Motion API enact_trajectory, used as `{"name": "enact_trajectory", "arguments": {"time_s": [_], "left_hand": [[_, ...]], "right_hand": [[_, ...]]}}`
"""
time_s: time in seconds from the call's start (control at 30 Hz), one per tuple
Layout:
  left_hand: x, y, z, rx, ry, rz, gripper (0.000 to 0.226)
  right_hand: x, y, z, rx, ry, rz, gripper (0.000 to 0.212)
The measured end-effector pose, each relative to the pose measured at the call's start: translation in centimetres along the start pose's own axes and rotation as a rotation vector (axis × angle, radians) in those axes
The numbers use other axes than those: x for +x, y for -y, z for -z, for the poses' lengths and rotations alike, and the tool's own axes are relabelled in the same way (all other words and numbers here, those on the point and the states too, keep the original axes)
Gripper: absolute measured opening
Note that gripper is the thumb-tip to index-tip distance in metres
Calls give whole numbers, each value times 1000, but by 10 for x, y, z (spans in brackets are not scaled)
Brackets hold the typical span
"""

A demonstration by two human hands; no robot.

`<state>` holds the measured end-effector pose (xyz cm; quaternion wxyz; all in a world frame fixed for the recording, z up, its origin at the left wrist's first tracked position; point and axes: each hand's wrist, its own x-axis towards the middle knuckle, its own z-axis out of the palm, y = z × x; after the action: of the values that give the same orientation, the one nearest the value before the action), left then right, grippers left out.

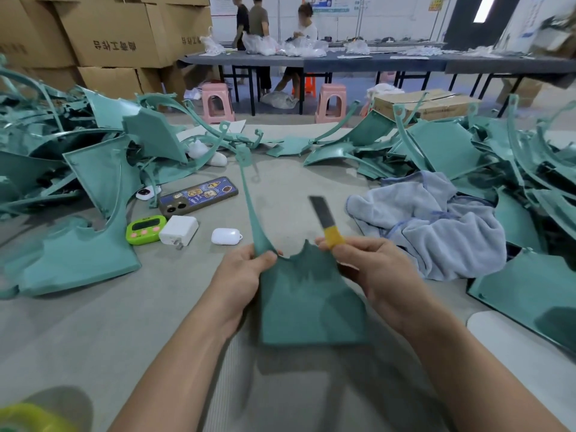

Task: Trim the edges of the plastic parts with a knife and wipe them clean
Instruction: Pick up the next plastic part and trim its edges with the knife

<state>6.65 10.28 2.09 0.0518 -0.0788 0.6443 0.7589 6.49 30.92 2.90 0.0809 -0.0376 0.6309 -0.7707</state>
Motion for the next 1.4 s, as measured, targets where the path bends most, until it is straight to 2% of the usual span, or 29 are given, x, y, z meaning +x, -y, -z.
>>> {"name": "enact_trajectory", "arguments": {"time_s": [0.1,0.17,0.2,0.27,0.37,0.57,0.63,0.77,0.8,0.9,0.97,1.03,1.1,1.13,1.27,1.4], "left_hand": [[5,-4,3,-110,-189,-101,18],[8,-6,7,-102,-250,-217,22],[9,-7,8,-94,-268,-271,27],[9,-8,9,-76,-308,-379,38],[8,-7,12,-70,-324,-508,43],[6,-5,11,46,-240,-590,45],[6,-5,11,55,-227,-597,45],[3,-4,7,113,-205,-637,55],[3,-3,7,157,-212,-659,55],[2,-1,8,282,-251,-726,59],[2,-2,10,257,-269,-730,63],[2,-4,10,240,-277,-734,64],[1,-4,9,225,-282,-742,62],[1,-4,8,209,-281,-738,60],[3,-7,12,82,-307,-682,58],[8,-9,22,41,-321,-667,56]], "right_hand": [[5,6,9,10,-292,25,15],[7,9,17,-72,-470,74,17],[8,9,18,-82,-508,94,19],[5,10,15,-67,-469,125,24],[2,9,5,-108,-332,178,28],[-3,0,-15,-216,-156,174,21],[-1,1,-13,-298,-201,133,17],[6,7,15,-661,-550,85,10],[5,9,19,-645,-547,113,9],[-2,15,15,-269,-300,171,16],[-2,16,10,-248,-161,110,17],[1,11,12,-414,-177,11,18],[6,6,16,-633,-317,-32,13],[6,5,17,-669,-365,-21,13],[2,7,15,-380,-233,105,22],[2,8,12,-264,-201,168,21]]}}
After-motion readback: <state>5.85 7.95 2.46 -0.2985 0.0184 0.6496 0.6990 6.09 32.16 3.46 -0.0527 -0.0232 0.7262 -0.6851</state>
